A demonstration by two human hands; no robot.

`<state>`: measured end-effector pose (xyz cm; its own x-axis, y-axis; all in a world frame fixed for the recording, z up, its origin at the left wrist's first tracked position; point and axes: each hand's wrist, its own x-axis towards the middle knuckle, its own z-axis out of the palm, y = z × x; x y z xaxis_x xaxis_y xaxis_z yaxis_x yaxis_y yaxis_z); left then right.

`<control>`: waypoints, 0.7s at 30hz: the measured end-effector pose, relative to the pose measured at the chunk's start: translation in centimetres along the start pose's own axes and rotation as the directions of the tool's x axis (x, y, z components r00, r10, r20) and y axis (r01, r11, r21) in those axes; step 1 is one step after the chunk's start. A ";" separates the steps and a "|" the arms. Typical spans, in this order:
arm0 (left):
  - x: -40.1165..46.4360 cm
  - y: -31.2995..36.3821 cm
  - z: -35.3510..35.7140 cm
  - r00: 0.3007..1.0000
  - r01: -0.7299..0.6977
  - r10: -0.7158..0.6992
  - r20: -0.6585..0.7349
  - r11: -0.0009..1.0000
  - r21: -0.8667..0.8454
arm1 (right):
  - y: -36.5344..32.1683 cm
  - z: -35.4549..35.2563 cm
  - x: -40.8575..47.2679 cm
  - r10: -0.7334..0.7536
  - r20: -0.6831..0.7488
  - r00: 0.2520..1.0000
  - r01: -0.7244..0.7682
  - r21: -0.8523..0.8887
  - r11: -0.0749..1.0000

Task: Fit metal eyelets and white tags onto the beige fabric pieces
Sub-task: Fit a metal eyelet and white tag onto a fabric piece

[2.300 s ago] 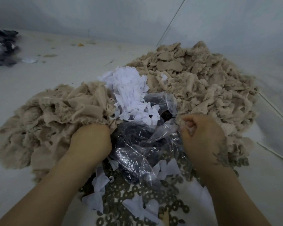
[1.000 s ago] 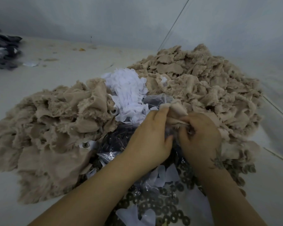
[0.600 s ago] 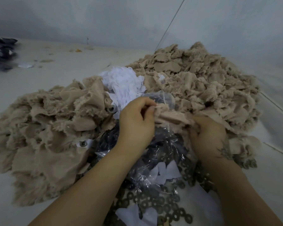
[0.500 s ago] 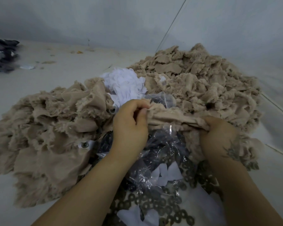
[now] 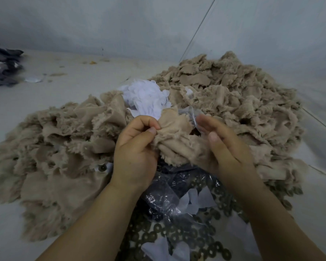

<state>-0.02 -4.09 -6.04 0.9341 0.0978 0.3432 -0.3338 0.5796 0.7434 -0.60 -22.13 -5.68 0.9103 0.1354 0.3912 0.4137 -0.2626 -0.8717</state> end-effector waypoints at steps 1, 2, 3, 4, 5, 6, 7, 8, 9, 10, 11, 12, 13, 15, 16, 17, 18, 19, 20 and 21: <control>0.0 0.1 0.0 1.000 0.025 -0.025 -0.001 0.999 -0.043 | 0.0 0.0 0.1 0.033 -0.022 0.999 -0.033 0.018 0.999; 0.1 0.2 0.0 0.999 0.052 -0.052 -0.001 0.996 -0.073 | 0.0 0.0 0.3 0.070 -0.036 0.997 -0.069 0.023 0.997; 0.1 0.3 0.0 0.997 0.081 -0.081 0.005 0.992 -0.092 | 0.0 0.0 0.4 0.124 -0.015 0.992 -0.123 0.042 0.992; 0.1 0.4 0.0 0.994 0.113 -0.112 0.015 0.989 -0.099 | -0.1 0.0 0.5 0.176 0.046 0.983 -0.180 0.075 0.981; 0.1 0.3 -0.1 0.990 0.143 -0.141 0.025 0.985 -0.100 | -0.1 0.1 0.5 0.210 0.131 0.969 -0.225 0.113 0.968; 0.1 0.3 -0.1 0.987 0.162 -0.160 0.028 0.982 -0.093 | -0.1 0.3 0.5 0.229 0.217 0.949 -0.264 0.146 0.953; 0.2 0.2 -0.1 0.986 0.166 -0.165 0.026 0.983 -0.078 | -0.1 0.6 0.4 0.240 0.281 0.929 -0.298 0.188 0.936; 0.2 0.0 -0.1 0.987 0.157 -0.156 0.020 0.986 -0.057 | -0.2 0.7 0.2 0.239 0.317 0.918 -0.319 0.231 0.919; 0.2 -0.2 -0.1 0.990 0.142 -0.142 0.003 0.989 -0.031 | -0.3 0.9 0.1 0.240 0.327 0.914 -0.332 0.264 0.905; 0.2 -0.4 -0.1 0.992 0.126 -0.126 -0.028 0.992 0.004 | -0.3 1.1 0.1 0.247 0.319 0.915 -0.343 0.294 0.892; 0.2 -0.6 -0.1 0.991 0.113 -0.109 -0.074 0.992 0.057 | -0.4 1.2 0.1 0.269 0.298 0.916 -0.364 0.331 0.871; 0.2 -0.8 -0.2 0.987 0.099 -0.079 -0.138 0.984 0.147 | -0.2 1.3 0.1 0.307 0.278 0.910 -0.399 0.389 0.831; 0.2 -1.0 -0.3 0.978 0.083 -0.023 -0.206 0.955 0.284 | -0.2 1.4 0.0 0.351 0.262 0.899 -0.435 0.456 0.776; 0.0 -1.3 -0.6 0.948 0.014 0.191 -0.256 0.777 0.629 | -0.1 1.7 -0.1 0.395 0.237 0.887 -0.458 0.555 0.694; -0.2 -1.3 -0.6 0.926 -0.050 0.316 -0.208 0.648 0.760 | -0.1 2.0 -0.2 0.401 0.223 0.889 -0.450 0.595 0.666; -0.4 -1.1 -0.4 0.901 -0.136 0.417 -0.124 0.540 0.831 | -0.2 2.3 -0.3 0.399 0.215 0.891 -0.438 0.639 0.633; -0.7 -1.0 -0.2 0.882 -0.216 0.469 -0.035 0.470 0.856 | -0.2 2.6 -0.4 0.397 0.213 0.893 -0.427 0.683 0.593; -1.0 -0.9 0.1 0.881 -0.272 0.473 0.032 0.450 0.851 | -0.2 2.9 -0.5 0.396 0.219 0.892 -0.422 0.719 0.552; -1.3 -1.0 0.4 0.897 -0.299 0.436 0.080 0.462 0.835 | -0.1 3.1 -0.6 0.399 0.228 0.888 -0.425 0.739 0.523; -1.6 -1.1 0.8 0.916 -0.300 0.383 0.117 0.465 0.833 | 0.0 3.3 -0.7 0.405 0.237 0.883 -0.434 0.743 0.510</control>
<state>-1.24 -5.47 -6.93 0.7135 0.2172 0.6661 -0.5409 -0.4335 0.7208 -1.31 -19.08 -6.89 0.9677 0.2400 -0.0777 -0.1952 0.5173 -0.8333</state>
